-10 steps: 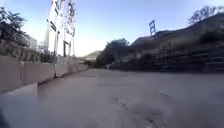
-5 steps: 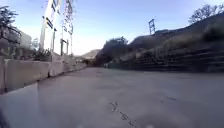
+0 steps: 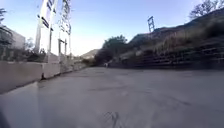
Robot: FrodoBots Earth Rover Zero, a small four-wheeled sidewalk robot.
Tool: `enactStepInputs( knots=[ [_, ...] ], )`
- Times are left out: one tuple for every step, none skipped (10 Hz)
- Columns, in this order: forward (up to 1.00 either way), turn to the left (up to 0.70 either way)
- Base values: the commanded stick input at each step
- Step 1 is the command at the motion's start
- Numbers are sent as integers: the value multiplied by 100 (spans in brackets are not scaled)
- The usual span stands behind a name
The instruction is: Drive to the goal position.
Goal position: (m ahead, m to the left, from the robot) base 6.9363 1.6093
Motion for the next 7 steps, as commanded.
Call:
enactStepInputs(
  knots=[
    [70, 0],
    [70, 0],
    [70, 0],
    [70, 0],
    [70, 0],
    [70, 0],
    [70, 0]
  ],
)
